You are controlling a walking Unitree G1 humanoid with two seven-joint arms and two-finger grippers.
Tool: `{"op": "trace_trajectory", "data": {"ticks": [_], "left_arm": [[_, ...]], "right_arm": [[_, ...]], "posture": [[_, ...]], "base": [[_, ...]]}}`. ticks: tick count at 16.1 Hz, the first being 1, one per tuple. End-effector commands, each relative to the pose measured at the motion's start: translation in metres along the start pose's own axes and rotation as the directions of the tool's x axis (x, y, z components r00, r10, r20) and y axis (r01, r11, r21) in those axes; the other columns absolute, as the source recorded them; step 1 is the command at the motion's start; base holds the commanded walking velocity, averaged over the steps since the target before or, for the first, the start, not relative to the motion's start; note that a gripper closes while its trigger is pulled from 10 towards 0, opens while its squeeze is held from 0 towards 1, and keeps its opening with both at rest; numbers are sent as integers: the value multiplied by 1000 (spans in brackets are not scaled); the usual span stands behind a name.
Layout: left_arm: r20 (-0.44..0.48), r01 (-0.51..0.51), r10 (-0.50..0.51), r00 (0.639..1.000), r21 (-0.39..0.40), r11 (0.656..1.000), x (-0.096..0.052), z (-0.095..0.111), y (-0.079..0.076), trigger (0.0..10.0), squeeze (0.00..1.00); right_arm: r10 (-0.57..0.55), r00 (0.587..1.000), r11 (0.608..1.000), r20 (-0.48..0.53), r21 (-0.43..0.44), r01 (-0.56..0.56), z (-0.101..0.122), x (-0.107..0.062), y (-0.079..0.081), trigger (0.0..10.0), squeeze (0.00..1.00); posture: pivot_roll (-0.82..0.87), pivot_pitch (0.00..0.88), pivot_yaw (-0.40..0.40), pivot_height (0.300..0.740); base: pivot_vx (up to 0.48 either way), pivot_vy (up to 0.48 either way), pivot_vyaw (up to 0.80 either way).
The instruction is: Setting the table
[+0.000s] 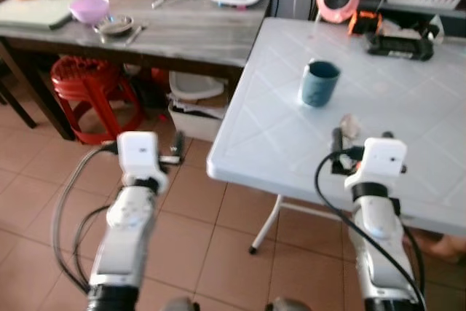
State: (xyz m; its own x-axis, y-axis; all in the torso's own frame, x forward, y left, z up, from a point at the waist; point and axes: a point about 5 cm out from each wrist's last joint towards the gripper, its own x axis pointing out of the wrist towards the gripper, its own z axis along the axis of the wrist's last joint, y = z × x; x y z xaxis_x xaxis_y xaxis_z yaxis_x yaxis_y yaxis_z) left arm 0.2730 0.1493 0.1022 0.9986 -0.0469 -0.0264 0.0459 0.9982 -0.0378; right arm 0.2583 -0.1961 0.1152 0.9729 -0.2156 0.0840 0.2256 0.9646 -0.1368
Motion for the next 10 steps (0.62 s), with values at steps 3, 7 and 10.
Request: {"op": "trace_trajectory", "data": {"ticks": [3,7,10], "left_arm": [[13,22,-22,1000,-5,1000,2,2,-9,10000,0],[36,20,-19,999,-7,1000,3,5,-8,10000,0],[45,48,-48,998,-8,999,1,8,-9,10000,0]], "right_arm": [[-25,1000,1000,-10,-2,25,-2,2,-5,10000,0],[32,999,999,-21,21,-31,-3,6,5,10000,0],[83,997,996,8,9,-83,3,10,12,10000,0]], "posture": [[11,0,60,740],[13,0,63,740],[16,4,68,740]], "base": [[0,-99,-421],[0,0,0],[0,0,0]]}}
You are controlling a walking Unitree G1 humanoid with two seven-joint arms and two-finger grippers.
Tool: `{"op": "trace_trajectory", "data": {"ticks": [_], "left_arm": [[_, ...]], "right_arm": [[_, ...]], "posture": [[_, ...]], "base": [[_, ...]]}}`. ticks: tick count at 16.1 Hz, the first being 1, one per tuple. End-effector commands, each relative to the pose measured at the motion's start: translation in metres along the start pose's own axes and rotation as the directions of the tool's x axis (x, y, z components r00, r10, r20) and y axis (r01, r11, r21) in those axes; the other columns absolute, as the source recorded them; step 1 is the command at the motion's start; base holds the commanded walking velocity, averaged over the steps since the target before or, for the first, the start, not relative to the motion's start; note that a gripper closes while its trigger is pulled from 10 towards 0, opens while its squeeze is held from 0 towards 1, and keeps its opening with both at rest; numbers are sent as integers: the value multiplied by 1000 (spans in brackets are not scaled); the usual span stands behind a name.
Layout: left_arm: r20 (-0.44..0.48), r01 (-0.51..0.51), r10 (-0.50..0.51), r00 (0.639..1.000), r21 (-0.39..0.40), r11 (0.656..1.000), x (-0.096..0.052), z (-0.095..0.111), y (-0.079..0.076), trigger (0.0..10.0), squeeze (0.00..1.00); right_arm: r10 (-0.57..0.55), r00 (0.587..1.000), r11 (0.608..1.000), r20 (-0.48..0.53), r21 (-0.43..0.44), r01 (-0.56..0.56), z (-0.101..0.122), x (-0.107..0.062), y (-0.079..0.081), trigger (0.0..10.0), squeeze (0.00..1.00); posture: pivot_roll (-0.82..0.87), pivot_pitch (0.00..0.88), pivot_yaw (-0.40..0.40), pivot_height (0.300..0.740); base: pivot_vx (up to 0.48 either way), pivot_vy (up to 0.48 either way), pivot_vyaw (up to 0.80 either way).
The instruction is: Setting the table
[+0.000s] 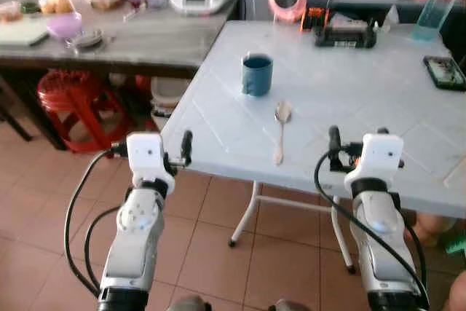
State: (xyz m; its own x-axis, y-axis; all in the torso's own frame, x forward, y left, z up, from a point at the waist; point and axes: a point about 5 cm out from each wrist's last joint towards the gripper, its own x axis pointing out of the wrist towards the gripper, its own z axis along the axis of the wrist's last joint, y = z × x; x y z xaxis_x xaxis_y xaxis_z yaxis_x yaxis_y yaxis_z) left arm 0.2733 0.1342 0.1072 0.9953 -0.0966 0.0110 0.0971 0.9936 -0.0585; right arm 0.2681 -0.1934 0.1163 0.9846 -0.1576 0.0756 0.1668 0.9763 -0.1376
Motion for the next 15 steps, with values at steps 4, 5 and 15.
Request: {"op": "trace_trajectory", "data": {"ticks": [4,5,15], "left_arm": [[6,10,-10,1000,12,1000,-1,2,5,10000,0],[8,11,-11,1000,12,1000,-1,3,4,10000,0],[20,13,-13,1000,6,1000,4,2,2,10000,0]], "right_arm": [[41,999,999,14,-6,-41,2,-3,9,10000,0],[41,999,999,13,-3,-41,2,-3,9,10000,0],[1,1000,1000,15,3,-1,4,2,8,10000,0]], "posture": [[12,7,71,740],[10,7,71,740],[1,0,59,740]], "base": [[0,0,459],[251,0,681],[125,0,47]]}}
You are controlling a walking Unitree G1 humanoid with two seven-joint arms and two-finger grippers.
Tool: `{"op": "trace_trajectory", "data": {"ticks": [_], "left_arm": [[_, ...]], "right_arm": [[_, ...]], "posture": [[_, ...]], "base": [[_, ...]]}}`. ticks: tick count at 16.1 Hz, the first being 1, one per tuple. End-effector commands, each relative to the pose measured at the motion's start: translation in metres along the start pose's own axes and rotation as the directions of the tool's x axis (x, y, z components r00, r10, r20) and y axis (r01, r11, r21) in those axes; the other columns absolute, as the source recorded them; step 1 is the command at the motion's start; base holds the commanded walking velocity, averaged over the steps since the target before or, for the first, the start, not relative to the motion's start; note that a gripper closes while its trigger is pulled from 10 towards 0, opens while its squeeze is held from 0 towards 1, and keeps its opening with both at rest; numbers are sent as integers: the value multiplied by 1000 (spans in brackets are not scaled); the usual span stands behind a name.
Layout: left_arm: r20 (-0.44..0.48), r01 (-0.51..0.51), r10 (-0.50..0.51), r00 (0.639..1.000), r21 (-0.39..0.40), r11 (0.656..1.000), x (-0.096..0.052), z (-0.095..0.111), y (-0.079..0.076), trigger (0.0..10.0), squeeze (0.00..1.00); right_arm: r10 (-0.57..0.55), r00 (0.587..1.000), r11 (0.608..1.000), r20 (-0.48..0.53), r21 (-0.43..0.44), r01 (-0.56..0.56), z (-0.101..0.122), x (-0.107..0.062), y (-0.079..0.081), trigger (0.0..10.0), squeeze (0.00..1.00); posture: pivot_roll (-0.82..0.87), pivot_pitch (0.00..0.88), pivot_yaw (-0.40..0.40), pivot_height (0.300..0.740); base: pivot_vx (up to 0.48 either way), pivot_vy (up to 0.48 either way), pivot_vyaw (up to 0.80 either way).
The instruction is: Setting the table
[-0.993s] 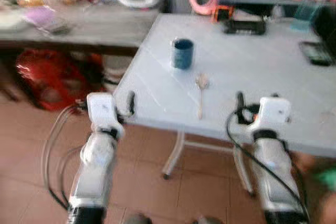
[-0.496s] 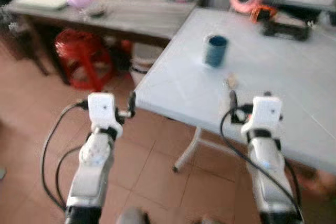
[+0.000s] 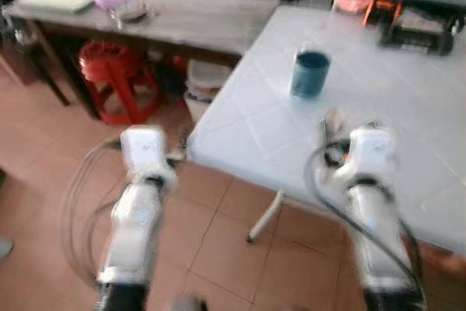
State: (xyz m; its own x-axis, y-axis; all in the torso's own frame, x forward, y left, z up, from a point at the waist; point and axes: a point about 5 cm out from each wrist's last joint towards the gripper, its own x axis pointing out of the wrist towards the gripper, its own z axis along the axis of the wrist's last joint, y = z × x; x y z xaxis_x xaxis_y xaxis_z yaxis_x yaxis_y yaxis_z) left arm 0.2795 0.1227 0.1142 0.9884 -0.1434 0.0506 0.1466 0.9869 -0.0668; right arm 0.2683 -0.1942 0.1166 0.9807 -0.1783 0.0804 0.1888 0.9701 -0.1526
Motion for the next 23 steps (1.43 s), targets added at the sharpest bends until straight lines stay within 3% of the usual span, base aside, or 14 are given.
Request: {"op": "trace_trajectory", "data": {"ticks": [1,4,14,17,23], "left_arm": [[-17,-31,31,999,19,999,-3,-4,13,10000,0],[-20,-30,30,999,22,999,-4,-4,13,10000,0],[-78,59,-56,995,42,997,-14,-9,14,10000,0],[-74,70,-67,995,42,997,-19,-5,18,10000,0],[-63,80,-77,995,35,996,-14,-4,15,10000,0]], "right_arm": [[-9,1000,1000,7,18,9,3,1,5,10000,0],[-55,997,997,-48,49,58,-4,0,0,10000,0],[-33,999,997,-25,69,35,7,14,6,10000,0],[-38,998,995,-46,85,42,2,8,7,10000,0],[-33,998,996,-47,77,36,0,4,5,10000,0]], "posture": [[0,0,61,740],[2,0,62,740],[25,68,83,740],[41,78,87,740],[25,56,77,740]], "base": [[0,0,0],[0,0,-277],[0,0,0],[0,0,-210],[191,0,-199]]}}
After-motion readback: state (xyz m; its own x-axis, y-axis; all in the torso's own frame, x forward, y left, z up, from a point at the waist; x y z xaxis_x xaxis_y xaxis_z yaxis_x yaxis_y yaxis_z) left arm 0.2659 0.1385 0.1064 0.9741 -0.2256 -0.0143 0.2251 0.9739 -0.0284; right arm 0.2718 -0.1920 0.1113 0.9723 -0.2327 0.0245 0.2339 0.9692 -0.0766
